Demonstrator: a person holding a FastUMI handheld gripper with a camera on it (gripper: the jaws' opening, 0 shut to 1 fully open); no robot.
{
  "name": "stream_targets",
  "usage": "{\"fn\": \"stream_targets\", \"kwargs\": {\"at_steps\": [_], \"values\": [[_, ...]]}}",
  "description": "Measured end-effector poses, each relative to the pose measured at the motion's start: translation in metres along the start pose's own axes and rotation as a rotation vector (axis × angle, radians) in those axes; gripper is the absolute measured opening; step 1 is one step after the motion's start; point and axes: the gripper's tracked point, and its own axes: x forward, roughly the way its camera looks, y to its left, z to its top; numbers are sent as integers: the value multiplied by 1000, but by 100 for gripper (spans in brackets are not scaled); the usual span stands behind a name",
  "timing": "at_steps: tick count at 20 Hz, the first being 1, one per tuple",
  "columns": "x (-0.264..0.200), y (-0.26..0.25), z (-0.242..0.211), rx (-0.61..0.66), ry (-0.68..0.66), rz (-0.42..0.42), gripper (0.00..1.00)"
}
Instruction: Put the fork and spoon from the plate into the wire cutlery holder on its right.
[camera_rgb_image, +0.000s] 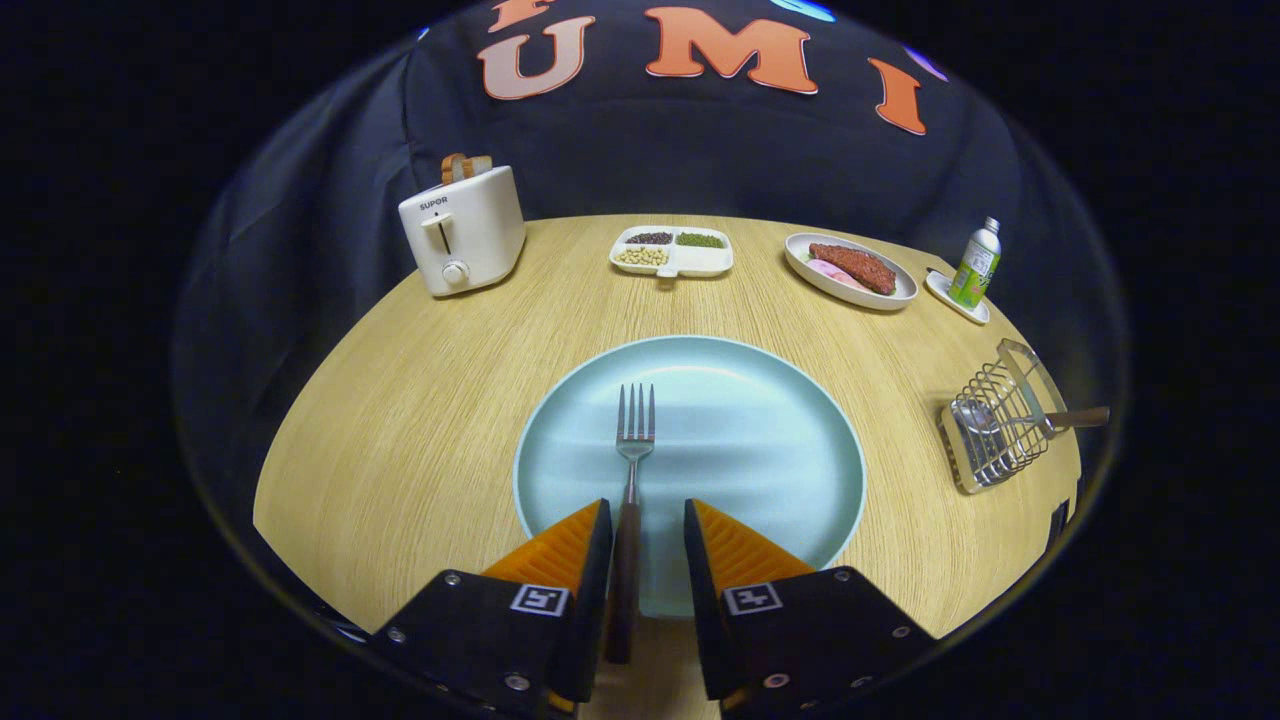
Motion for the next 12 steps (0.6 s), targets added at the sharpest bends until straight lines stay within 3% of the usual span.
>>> {"fn": "stream_targets", "kwargs": {"at_steps": [6,8,12], "values": [[3,4,-8,0,20,3,11],[0,6,-4,19,25,16,6],[-18,1,16,29,16,59,6]]}}
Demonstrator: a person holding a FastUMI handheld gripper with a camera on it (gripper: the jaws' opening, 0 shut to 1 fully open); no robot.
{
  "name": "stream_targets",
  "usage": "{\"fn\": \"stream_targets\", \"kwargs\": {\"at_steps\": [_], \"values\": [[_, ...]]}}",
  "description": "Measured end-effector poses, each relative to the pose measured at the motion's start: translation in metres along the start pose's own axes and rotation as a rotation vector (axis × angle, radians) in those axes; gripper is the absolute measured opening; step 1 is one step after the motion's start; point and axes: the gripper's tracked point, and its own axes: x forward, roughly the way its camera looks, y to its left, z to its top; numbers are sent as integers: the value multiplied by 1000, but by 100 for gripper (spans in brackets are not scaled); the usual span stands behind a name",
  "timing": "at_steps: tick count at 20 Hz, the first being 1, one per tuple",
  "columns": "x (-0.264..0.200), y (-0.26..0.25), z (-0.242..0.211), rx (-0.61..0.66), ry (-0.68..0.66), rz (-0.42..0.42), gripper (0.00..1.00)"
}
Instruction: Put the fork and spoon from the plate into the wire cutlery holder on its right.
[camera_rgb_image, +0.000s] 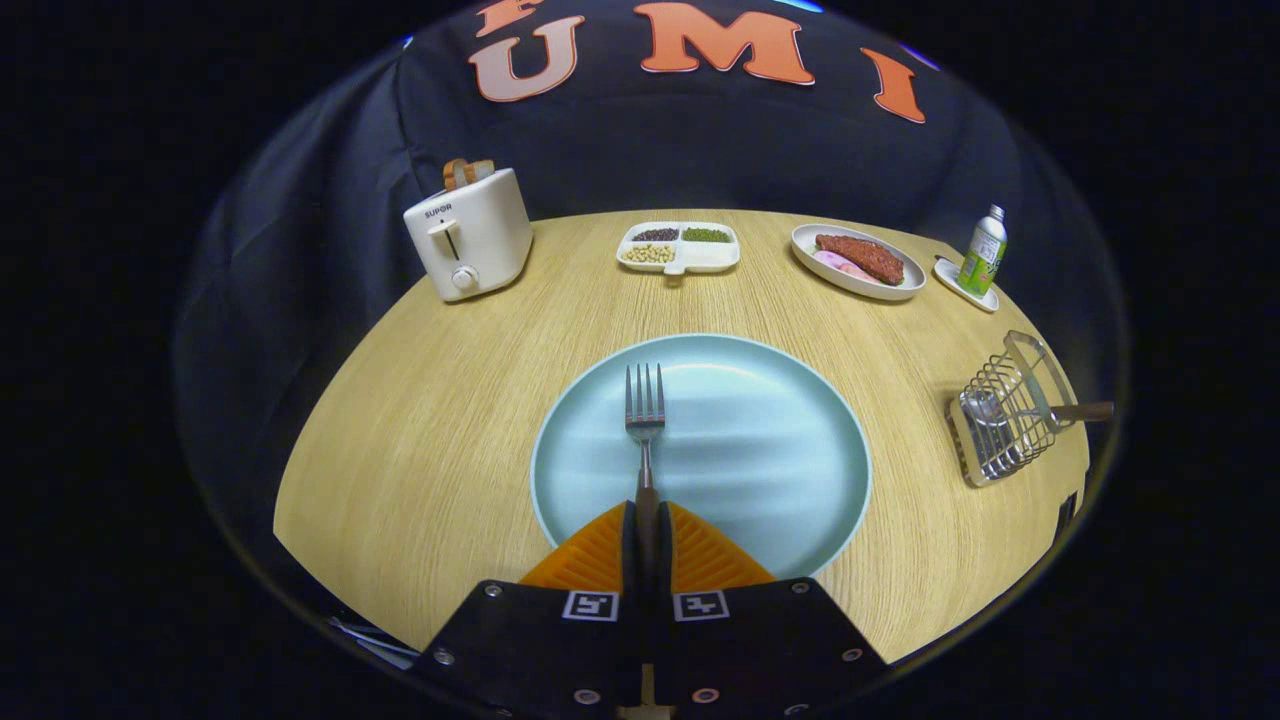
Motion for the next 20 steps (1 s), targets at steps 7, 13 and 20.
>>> {"fn": "stream_targets", "kwargs": {"at_steps": [7,13,20], "values": [[-50,-60,40,-55,5,1,5],[-93,-135,53,-36,79,-9,6],[-132,-222,51,-34,276,-95,6]]}}
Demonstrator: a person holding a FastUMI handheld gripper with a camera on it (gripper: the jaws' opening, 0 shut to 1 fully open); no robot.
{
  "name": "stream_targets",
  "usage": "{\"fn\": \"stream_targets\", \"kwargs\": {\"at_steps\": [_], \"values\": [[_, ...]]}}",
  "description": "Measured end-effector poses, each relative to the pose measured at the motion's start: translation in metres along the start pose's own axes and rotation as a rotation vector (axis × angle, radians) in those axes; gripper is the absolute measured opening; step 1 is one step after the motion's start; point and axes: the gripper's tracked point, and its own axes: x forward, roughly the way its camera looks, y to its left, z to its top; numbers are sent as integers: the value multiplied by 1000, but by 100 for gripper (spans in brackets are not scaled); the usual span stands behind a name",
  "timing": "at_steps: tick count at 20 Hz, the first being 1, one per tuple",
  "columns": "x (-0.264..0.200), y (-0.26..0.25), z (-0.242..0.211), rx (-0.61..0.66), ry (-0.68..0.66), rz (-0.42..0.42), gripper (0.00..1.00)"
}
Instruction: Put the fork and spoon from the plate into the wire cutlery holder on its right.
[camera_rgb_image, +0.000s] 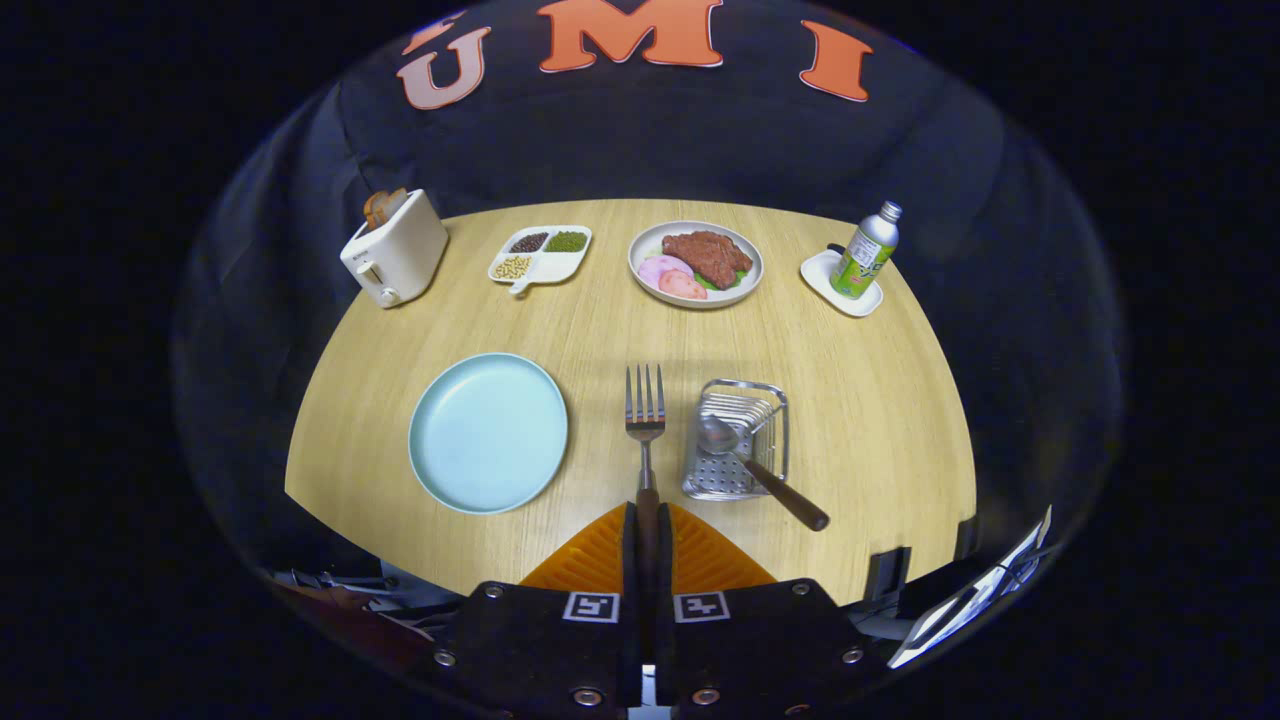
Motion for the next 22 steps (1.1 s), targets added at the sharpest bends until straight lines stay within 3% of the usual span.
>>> {"fn": "stream_targets", "kwargs": {"at_steps": [4,9,16,22], "values": [[-5,-32,0,-26,108,-45,6],[12,-37,-2,-67,251,-55,5],[40,-36,-1,-112,377,-61,5],[28,-36,-14,-103,416,-35,5]]}}
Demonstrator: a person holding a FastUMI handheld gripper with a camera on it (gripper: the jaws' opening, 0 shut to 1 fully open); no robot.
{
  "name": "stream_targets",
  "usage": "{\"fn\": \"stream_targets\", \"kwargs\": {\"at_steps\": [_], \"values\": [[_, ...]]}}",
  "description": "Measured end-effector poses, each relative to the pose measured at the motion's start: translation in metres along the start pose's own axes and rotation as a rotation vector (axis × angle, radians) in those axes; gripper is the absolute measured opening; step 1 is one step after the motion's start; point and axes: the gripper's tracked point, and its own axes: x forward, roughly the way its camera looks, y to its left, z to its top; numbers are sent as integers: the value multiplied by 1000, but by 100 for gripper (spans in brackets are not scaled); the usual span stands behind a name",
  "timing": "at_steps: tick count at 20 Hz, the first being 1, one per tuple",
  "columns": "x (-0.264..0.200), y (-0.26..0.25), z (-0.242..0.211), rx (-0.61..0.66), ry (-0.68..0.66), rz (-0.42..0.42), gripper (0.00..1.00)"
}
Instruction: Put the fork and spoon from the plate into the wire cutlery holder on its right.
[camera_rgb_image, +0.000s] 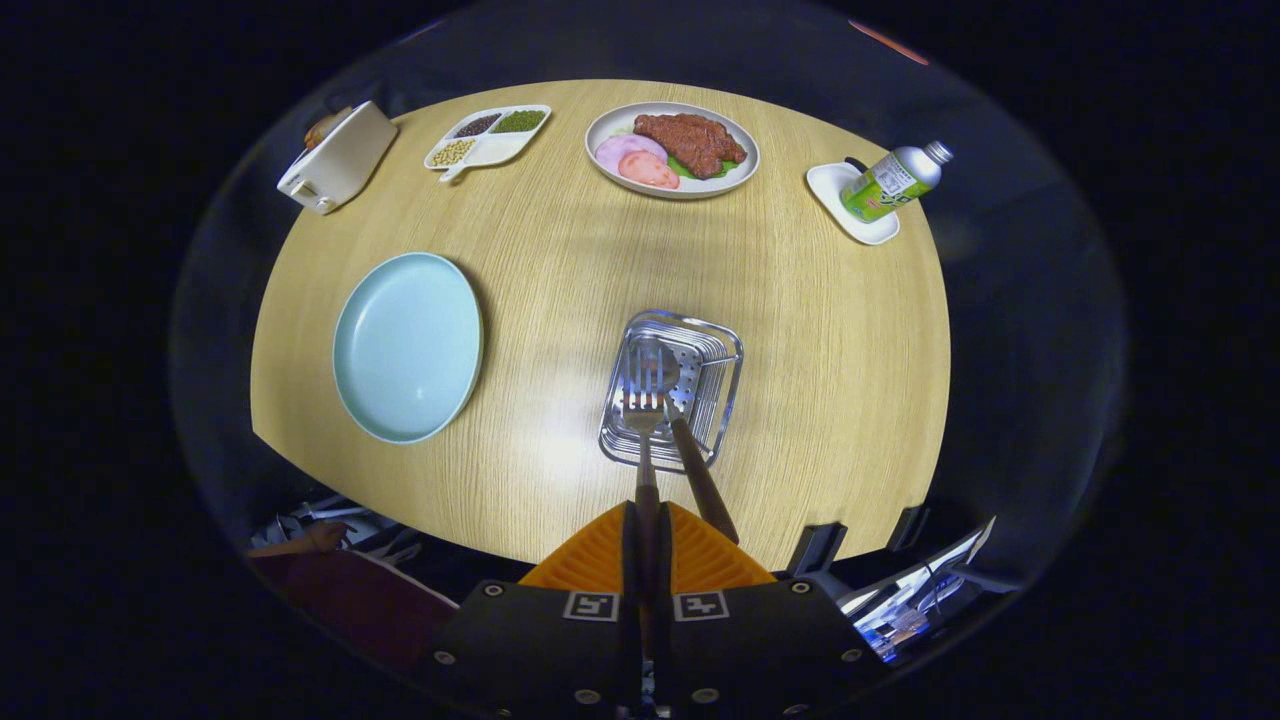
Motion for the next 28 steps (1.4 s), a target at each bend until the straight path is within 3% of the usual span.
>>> {"fn": "stream_targets", "kwargs": {"at_steps": [14,19,20,21,22,23,25,26,28], "values": [[25,-2,17,-32,128,16,5],[21,2,33,7,65,34,15],[16,4,36,24,38,48,31],[10,3,40,48,7,63,41],[3,5,47,61,-39,73,64],[-5,3,51,76,-86,69,74],[-27,-1,66,91,-213,53,83],[-42,0,75,106,-283,62,95],[-76,10,85,174,-403,108,99]]}}
